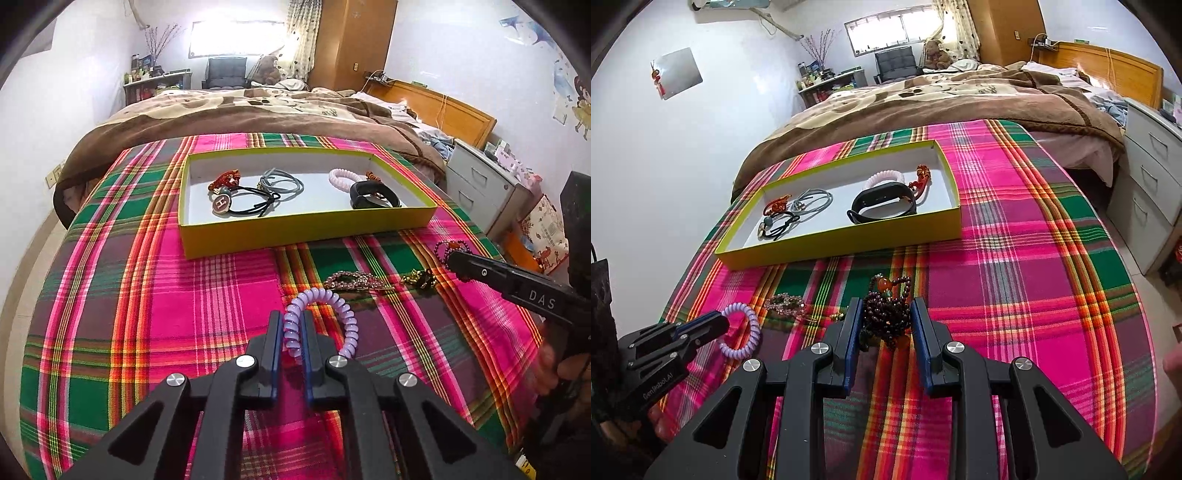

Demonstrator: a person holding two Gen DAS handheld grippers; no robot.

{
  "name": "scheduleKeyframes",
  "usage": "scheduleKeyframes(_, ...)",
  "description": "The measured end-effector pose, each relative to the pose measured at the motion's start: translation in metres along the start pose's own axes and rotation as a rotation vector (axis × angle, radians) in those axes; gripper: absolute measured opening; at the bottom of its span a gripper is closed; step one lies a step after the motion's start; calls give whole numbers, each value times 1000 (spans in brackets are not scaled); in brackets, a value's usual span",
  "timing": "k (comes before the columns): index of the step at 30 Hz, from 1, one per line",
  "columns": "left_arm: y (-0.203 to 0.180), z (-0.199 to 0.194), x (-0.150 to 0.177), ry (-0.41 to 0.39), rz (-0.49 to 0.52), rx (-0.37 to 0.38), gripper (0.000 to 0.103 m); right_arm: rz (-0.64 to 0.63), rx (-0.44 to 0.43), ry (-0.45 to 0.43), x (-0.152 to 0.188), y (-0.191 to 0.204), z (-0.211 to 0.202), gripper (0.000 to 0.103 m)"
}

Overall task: Organize jewelry
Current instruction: 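Carry the beaded bracelet and lavender coil bracelet over the box with both tools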

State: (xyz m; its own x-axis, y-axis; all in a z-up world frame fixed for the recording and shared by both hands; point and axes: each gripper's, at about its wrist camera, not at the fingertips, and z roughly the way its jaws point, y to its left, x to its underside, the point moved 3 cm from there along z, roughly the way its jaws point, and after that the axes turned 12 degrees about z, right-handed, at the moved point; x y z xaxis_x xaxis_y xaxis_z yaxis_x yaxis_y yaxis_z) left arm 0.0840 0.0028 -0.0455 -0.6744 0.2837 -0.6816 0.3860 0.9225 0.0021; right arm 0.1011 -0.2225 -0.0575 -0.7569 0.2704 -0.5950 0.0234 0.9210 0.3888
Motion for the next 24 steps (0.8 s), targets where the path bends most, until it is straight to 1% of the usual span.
scheduleKeyframes(10,5,-16,-13,-53,-14,-13,9,-6,-1,-15,-2,5,-8,27)
scheduleKeyframes(18,11,-28,-33,-99,-13,-9,9,-24,-11,-40,-11,16,-15,27)
scheduleKeyframes(24,20,-30,-47,-117,-16,-11,9,-42,-13,-56,-23,25,-15,27)
